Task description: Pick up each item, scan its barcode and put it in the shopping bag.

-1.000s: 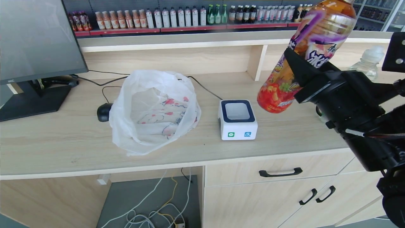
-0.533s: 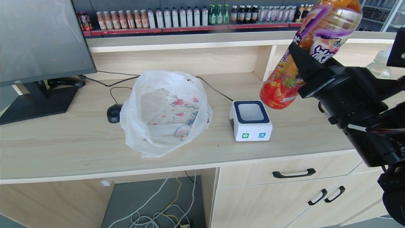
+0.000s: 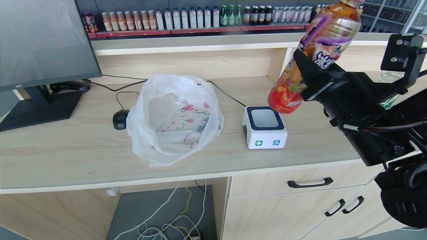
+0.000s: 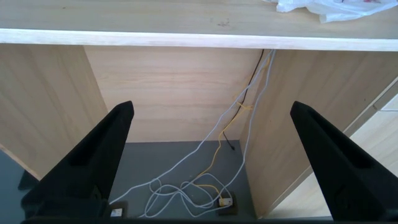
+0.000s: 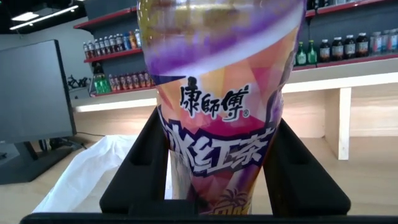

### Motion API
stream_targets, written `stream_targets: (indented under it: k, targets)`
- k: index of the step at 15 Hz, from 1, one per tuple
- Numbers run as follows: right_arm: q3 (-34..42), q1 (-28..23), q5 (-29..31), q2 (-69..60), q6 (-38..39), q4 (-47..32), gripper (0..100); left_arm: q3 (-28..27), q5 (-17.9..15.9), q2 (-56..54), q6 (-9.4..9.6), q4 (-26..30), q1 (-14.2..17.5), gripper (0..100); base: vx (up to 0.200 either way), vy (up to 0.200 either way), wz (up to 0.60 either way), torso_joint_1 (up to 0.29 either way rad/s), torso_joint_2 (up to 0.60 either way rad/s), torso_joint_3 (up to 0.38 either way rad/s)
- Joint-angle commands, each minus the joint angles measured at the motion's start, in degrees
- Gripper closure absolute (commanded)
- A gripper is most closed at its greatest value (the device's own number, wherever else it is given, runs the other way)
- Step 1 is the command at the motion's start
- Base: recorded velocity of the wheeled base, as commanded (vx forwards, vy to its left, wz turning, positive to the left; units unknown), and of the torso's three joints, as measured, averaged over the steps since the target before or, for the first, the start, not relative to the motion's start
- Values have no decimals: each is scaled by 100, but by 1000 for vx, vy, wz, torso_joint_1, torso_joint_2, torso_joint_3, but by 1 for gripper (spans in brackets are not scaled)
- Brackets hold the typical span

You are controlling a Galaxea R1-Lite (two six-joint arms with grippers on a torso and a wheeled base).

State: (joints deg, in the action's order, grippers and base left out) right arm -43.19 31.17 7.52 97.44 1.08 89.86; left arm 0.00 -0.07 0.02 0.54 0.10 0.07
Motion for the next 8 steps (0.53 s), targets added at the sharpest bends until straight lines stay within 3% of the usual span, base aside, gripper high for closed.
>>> stream_targets:
  k: [1,5,8]
  targets:
    - [-365,12,65,320,67,14,100,0,-1,-2,-1,-1,1,0,0,0,0,0,0,0]
    - [-93,319,250,451,674,14,100,0,-1,-2,-10,-1,1,0,0,0,0,0,0,0]
    - [-84,319,223,741,1746,14,100,0,-1,-2,-1,-1,1,0,0,0,0,0,0,0]
